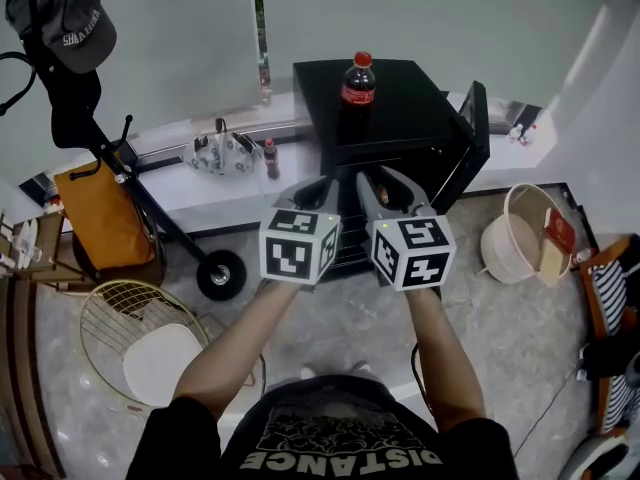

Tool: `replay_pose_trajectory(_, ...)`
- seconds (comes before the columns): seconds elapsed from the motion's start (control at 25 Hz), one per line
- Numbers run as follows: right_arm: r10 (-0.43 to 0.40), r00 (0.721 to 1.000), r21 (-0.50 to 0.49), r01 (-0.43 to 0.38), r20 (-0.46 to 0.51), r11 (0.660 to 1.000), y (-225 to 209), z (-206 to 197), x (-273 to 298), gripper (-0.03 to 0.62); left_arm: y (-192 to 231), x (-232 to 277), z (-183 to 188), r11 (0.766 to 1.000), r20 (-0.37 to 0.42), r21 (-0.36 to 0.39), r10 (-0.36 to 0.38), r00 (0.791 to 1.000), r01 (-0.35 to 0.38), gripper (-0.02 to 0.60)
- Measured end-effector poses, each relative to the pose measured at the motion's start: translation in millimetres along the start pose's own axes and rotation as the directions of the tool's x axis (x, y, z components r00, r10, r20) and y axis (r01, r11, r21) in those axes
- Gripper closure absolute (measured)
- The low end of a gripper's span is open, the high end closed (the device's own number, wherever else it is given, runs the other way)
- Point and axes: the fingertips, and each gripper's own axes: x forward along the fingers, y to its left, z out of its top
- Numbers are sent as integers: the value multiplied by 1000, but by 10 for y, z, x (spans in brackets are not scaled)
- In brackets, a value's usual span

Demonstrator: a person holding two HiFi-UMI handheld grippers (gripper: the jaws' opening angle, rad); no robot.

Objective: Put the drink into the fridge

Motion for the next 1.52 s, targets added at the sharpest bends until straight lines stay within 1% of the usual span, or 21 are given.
replay_pose_trajectory(0.2, -22, 999, -8, 22, 25, 1000, -136, 243, 142, 480, 57, 71, 119, 1000, 11, 10, -8, 1000, 8, 577)
replay_pose_trajectory(0.4, 6, 1000, -21, -5, 29, 1000, -277, 410, 376, 467, 161, 209, 213, 1000, 19, 4, 13, 1000, -13, 577)
replay_pose_trajectory(0.48, 24, 999, -15, -24, 25, 1000, -355, 441, 474, 450, 190, 287, 264, 1000, 26, 8, 29, 999, -29, 577)
replay_pose_trajectory(0.68, 70, 997, -11, -70, 17, 997, -534, 494, 715, 416, 345, 481, 436, 995, 47, 0, 102, 994, -102, 577)
replay_pose_trajectory(0.88, 100, 995, 7, -100, 10, 995, -673, 542, 980, 364, 510, 675, 612, 989, 52, -10, 148, 988, -148, 577)
replay_pose_trajectory(1.04, 133, 991, 20, -133, 0, 991, -720, 558, 1169, 344, 625, 792, 683, 983, 49, -13, 186, 981, -185, 576)
replay_pose_trajectory(1.16, 164, 986, 40, -163, -14, 986, -710, 559, 1304, 292, 681, 856, 707, 979, 44, -15, 204, 978, -204, 576)
replay_pose_trajectory(1.24, 183, 983, 52, -182, -26, 982, -701, 561, 1395, 272, 708, 892, 714, 977, 41, -14, 212, 976, -211, 575)
replay_pose_trajectory(1.36, 194, 980, 46, -193, -35, 980, -696, 581, 1517, 267, 739, 938, 696, 975, 33, -9, 221, 975, -221, 577)
replay_pose_trajectory(1.52, 180, 982, 21, -179, -57, 984, -727, 569, 1661, 267, 798, 962, 665, 971, 25, -12, 238, 971, -237, 576)
